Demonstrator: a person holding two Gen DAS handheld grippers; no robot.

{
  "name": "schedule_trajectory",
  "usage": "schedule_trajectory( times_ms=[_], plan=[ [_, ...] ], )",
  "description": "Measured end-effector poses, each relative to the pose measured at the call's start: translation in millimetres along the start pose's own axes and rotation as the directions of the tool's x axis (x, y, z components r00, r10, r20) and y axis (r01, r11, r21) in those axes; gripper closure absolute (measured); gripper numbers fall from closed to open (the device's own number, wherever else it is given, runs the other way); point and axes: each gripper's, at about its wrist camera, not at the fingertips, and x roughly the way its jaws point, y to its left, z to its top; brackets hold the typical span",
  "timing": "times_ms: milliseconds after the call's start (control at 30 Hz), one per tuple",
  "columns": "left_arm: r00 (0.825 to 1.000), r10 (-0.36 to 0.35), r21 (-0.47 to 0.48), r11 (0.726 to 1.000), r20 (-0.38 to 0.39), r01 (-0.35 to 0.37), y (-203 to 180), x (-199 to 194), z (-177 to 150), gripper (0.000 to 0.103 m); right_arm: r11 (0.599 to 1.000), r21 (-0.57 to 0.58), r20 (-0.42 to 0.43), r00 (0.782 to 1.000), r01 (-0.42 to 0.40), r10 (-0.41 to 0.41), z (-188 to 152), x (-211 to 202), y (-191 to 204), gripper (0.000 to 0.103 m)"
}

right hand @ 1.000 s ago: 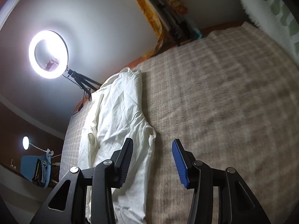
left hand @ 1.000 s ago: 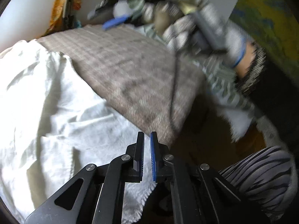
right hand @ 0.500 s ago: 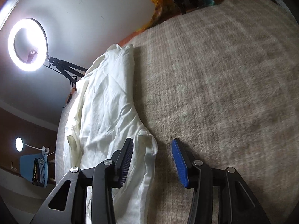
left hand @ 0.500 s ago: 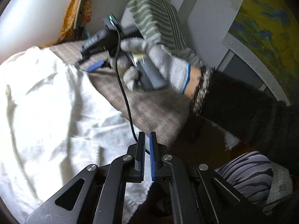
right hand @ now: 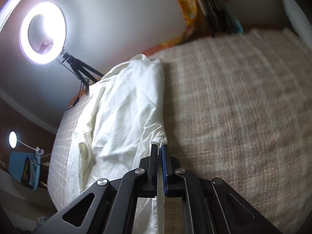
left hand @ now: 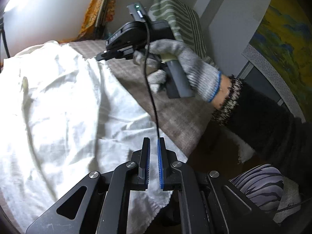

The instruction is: Fold small clothes

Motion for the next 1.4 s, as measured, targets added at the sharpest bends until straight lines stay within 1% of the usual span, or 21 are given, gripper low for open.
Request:
schedule_trajectory(
  times_ms=[33,100,233,400,533,633,867,1000,1133,1267,1333,1400],
  plan=[
    [1.0,0.005,-0.006,1.0,0.007,-0.005,2.8,-4.0,2.2,0.092,1.0,-0.013,0.007,1.0,-0.004,0.004,0.4,-2.8,8.2,0.102],
    [0.999,0.02,-0.021,1.0,0.028,-0.019,10.3,-15.3,6.2,0.088,1.0,-0.023,0.009,1.0,-0.018,0.018,1.4,-3.4,19.0,0.102],
    [0.996,0.061,-0.053,0.997,0.064,-0.057,27.6,-37.4,9.2,0.088,0.998,-0.05,0.01,0.999,-0.042,0.042,3.8,-2.7,45.3,0.102],
    [0.991,0.096,-0.081,0.993,0.088,-0.089,46.3,-55.8,3.4,0.088,0.993,-0.094,0.001,0.997,-0.075,0.076,3.3,8.0,82.3,0.103],
    [0.989,0.104,-0.109,0.99,0.104,-0.092,59.9,-64.2,-4.3,0.088,0.987,-0.137,-0.03,0.996,-0.089,0.085,-2.2,23.8,110.1,0.103],
    [0.987,0.107,-0.123,0.988,0.118,-0.092,68.0,-69.4,-7.4,0.088,0.98,-0.18,-0.065,0.995,-0.082,0.071,-9.2,41.2,130.0,0.103],
    [0.984,0.103,-0.174,0.982,0.143,-0.077,92.9,-79.3,-15.2,0.088,0.971,-0.231,-0.15,0.988,-0.068,0.034,-23.3,81.5,152.8,0.103],
    [0.989,0.09,-0.177,0.982,0.12,-0.068,96.4,-70.2,-20.6,0.088,0.964,-0.258,-0.182,0.983,-0.063,0.015,-27.3,96.2,162.2,0.103],
    [0.993,0.064,-0.166,0.985,0.094,-0.048,91.6,-58.8,-25.2,0.088,0.961,-0.27,-0.196,0.981,-0.06,0.006,-27.5,97.8,161.5,0.103],
    [0.998,0.031,-0.148,0.989,0.055,-0.022,82.7,-41.8,-31.2,0.088,0.958,-0.275,-0.216,0.976,-0.087,0.027,-26.5,97.7,162.0,0.102],
    [0.999,0.016,-0.133,0.991,0.039,-0.011,77.1,-33.2,-31.4,0.088,0.952,-0.286,-0.247,0.968,-0.108,0.036,-28.1,99.8,164.7,0.098],
    [1.0,0.005,-0.12,0.993,0.027,-0.002,70.9,-25.6,-30.5,0.088,0.946,-0.294,-0.269,0.961,-0.138,0.057,-27.8,97.6,166.1,0.096]
  ],
)
